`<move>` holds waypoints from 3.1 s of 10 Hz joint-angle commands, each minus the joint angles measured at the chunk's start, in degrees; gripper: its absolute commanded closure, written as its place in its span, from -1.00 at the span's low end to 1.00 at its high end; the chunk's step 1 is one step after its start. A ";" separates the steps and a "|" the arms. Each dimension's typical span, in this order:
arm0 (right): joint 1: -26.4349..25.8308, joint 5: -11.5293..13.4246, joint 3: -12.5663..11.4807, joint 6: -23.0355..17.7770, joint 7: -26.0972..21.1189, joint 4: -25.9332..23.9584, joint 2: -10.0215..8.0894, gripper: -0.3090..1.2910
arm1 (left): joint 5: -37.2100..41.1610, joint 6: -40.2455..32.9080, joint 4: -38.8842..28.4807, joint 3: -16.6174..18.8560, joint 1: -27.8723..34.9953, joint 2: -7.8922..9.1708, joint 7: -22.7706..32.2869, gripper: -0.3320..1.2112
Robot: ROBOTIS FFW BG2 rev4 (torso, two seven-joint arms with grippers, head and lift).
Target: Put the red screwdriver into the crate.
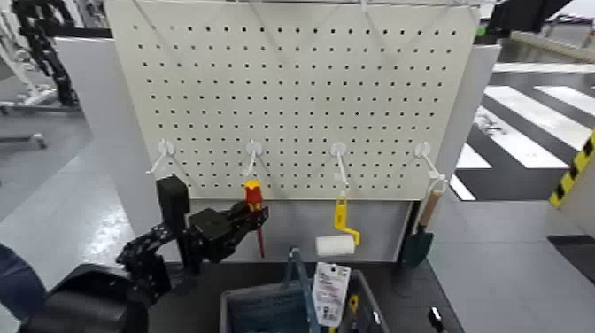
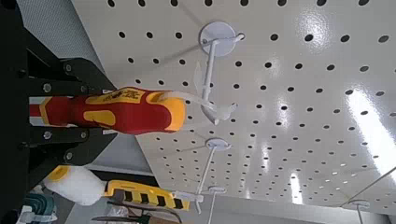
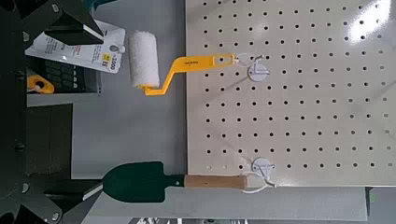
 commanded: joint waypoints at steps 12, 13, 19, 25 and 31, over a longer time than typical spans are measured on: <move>-0.53 -0.79 0.35 0.25 0.08 0.55 -0.44 -0.37 | 8.42 16.70 -13.03 8.22 12.16 -2.01 -7.12 0.92; -0.53 -0.88 0.27 0.25 0.00 0.55 -0.44 -0.37 | 10.01 16.70 -10.92 7.96 12.59 -2.01 -8.09 0.92; -0.44 -1.32 0.35 0.16 0.08 0.63 -0.35 -0.37 | 12.82 19.17 1.38 1.10 9.43 -1.75 -14.68 0.92; -0.26 -1.50 0.27 -0.19 0.00 0.72 -0.09 -0.37 | 12.03 22.15 1.91 0.05 7.85 -1.31 -16.26 -0.23; -0.26 -1.58 0.27 -0.19 0.00 0.63 -0.18 -0.37 | 6.93 17.94 -3.10 3.83 8.64 -1.57 -15.91 -0.34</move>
